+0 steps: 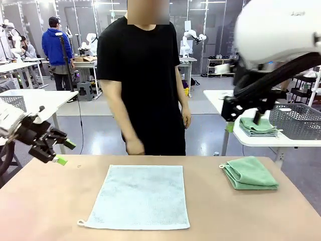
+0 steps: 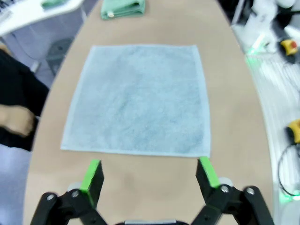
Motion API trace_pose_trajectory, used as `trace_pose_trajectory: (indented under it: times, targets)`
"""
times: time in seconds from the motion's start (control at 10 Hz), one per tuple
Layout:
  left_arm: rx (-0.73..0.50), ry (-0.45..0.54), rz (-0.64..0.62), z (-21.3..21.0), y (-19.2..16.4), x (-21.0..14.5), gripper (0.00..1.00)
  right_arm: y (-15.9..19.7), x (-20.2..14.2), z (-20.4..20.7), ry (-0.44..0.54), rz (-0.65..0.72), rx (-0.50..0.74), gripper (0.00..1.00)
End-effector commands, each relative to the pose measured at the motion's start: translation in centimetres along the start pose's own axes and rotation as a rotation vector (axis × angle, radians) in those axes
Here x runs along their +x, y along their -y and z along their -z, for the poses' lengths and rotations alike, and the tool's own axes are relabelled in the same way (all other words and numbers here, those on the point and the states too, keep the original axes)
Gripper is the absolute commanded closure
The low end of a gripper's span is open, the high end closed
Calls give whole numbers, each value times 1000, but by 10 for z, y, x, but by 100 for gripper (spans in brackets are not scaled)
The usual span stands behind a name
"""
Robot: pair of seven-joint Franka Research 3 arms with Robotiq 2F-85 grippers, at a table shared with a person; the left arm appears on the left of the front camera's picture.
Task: Fold the towels and place them in the basket.
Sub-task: When a person lays out a Towel with hook on the table, fold it in half twice.
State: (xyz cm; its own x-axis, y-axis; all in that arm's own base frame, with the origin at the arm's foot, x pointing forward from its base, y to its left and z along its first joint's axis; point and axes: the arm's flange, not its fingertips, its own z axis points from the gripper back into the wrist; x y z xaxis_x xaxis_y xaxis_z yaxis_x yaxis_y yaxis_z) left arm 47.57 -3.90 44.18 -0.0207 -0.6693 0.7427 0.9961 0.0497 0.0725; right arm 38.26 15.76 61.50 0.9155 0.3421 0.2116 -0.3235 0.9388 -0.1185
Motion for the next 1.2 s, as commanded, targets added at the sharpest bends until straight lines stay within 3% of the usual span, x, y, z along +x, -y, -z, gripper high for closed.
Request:
trace_pose_trajectory:
  times: [0.0,0.2,0.4,0.7,1.0,1.1]
  targets:
    - [12,-185,17,19,14,64,0,-38,32,10,40,-347,-28,15]
    - [-4,-373,-32,57,25,114,0,-94,51,39,18,-694,53,15]
    - [-25,-532,-66,95,40,146,0,-132,45,83,-19,-966,140,15]
    - [-79,-676,-69,127,66,151,0,-140,17,145,-83,-1168,180,15]
    - [-148,-767,-42,148,90,136,0,-125,1,165,-94,-1265,197,15]
    - [-174,-803,21,154,101,128,0,-127,2,169,-106,-1257,226,15]
